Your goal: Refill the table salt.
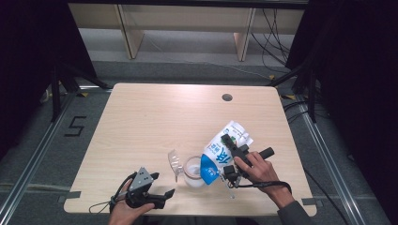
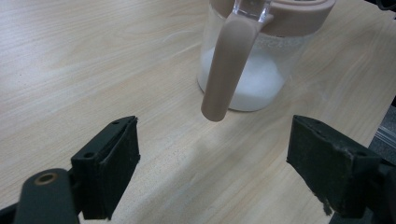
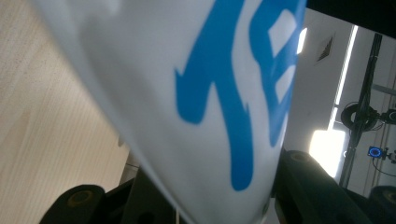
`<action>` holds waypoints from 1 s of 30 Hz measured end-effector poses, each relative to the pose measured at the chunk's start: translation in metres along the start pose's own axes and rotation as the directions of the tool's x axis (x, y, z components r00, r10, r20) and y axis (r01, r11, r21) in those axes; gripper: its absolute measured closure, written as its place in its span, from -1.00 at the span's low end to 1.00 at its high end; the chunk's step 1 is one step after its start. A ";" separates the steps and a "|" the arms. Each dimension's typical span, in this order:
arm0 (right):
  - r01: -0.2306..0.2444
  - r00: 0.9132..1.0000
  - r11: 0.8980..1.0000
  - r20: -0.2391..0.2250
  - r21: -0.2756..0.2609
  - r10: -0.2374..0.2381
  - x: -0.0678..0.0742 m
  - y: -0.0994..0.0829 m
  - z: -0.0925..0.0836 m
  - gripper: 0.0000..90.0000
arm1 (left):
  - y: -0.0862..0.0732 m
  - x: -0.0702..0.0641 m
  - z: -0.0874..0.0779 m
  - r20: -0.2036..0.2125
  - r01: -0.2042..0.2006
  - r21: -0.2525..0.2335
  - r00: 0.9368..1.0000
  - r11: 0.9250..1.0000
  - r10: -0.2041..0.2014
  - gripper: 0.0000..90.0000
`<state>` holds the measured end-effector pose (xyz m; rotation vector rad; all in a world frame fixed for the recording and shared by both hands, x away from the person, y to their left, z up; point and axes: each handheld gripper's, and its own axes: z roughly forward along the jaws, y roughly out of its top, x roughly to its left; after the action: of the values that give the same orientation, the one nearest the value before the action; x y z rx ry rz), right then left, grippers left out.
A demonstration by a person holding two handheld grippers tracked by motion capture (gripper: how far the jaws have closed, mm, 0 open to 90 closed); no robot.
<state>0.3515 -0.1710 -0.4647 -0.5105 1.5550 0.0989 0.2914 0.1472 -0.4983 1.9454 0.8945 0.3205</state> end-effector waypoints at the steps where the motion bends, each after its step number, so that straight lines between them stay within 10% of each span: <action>1: 0.001 1.000 1.000 0.000 0.000 -0.001 0.000 0.000 0.000 0.52 | 0.000 0.000 0.000 0.000 0.000 0.000 1.000 1.000 0.000 -0.64; 30: 0.004 1.000 1.000 -0.012 -0.006 -0.004 -0.001 0.000 0.001 0.54 | 0.000 0.000 0.000 0.000 -0.001 0.001 1.000 1.000 0.001 -0.64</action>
<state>0.3522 -0.1701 -0.4638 -0.5199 1.5660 0.0975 0.2913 0.1471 -0.4983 1.9465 0.8939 0.3207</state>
